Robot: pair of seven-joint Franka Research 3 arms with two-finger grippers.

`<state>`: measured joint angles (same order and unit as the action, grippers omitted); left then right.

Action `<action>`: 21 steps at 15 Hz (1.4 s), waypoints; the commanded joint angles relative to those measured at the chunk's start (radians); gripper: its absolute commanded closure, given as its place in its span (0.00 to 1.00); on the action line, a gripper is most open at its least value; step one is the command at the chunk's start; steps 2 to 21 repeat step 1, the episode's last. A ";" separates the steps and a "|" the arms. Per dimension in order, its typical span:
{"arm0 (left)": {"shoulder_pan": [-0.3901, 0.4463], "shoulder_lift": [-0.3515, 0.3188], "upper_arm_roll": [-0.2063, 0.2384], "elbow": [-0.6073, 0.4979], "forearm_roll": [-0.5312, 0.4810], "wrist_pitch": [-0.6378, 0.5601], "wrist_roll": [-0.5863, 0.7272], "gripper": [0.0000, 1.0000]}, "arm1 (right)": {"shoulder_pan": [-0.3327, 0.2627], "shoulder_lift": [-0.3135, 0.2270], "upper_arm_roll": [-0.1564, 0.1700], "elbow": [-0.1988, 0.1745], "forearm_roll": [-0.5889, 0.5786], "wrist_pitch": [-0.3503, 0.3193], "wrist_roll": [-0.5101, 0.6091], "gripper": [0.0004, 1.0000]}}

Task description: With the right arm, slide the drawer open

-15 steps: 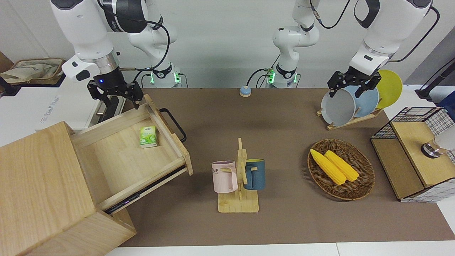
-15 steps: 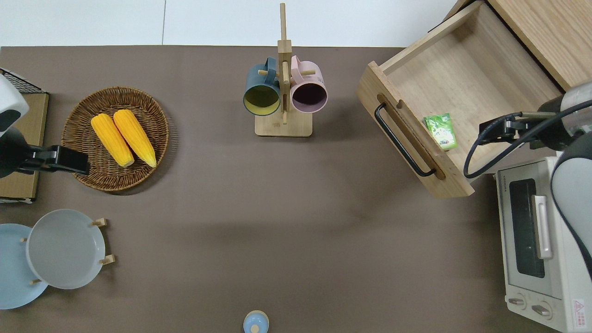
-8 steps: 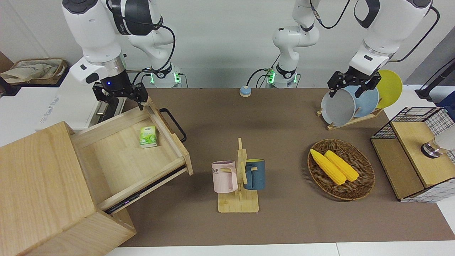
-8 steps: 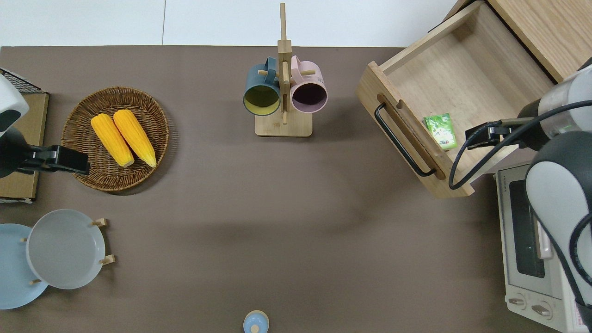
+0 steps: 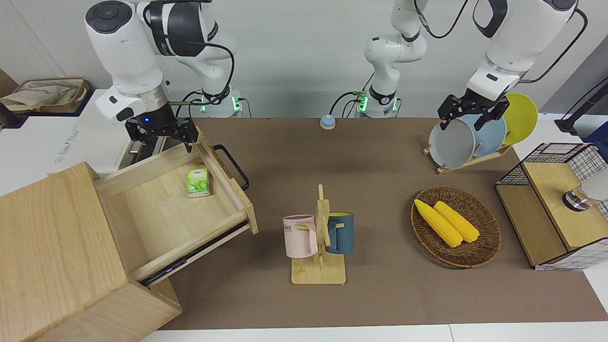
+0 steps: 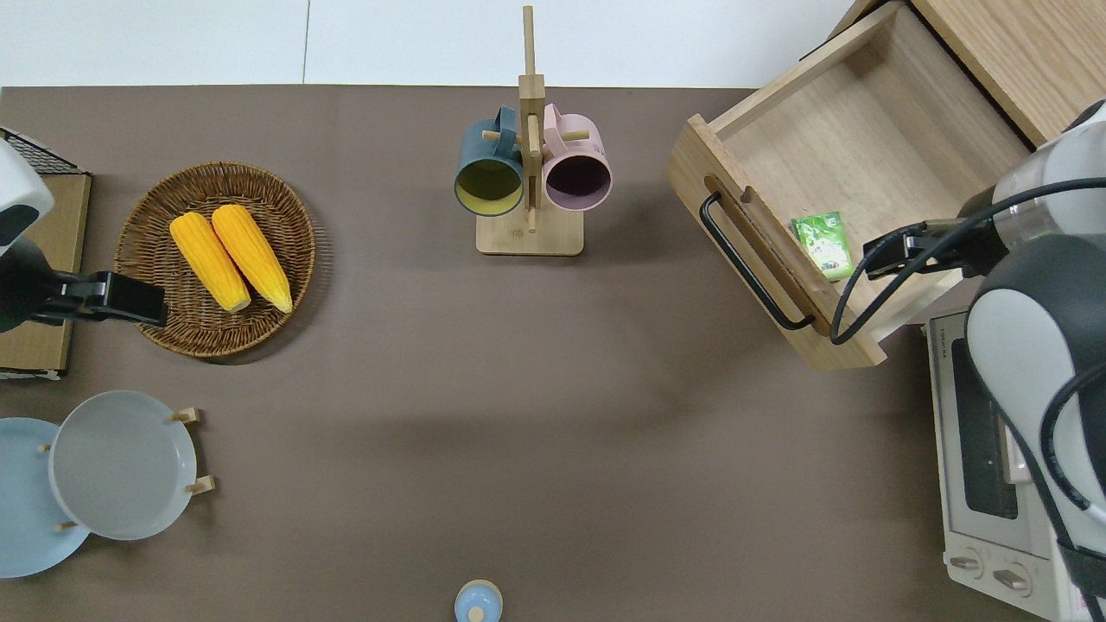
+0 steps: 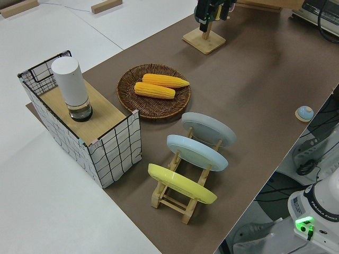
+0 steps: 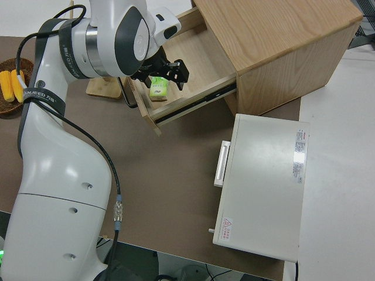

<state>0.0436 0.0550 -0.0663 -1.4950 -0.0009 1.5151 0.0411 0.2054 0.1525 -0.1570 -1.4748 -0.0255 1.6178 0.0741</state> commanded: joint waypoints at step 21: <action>-0.007 -0.004 0.000 0.010 0.018 -0.018 -0.010 0.01 | -0.008 -0.004 0.004 -0.001 0.006 0.011 -0.019 0.01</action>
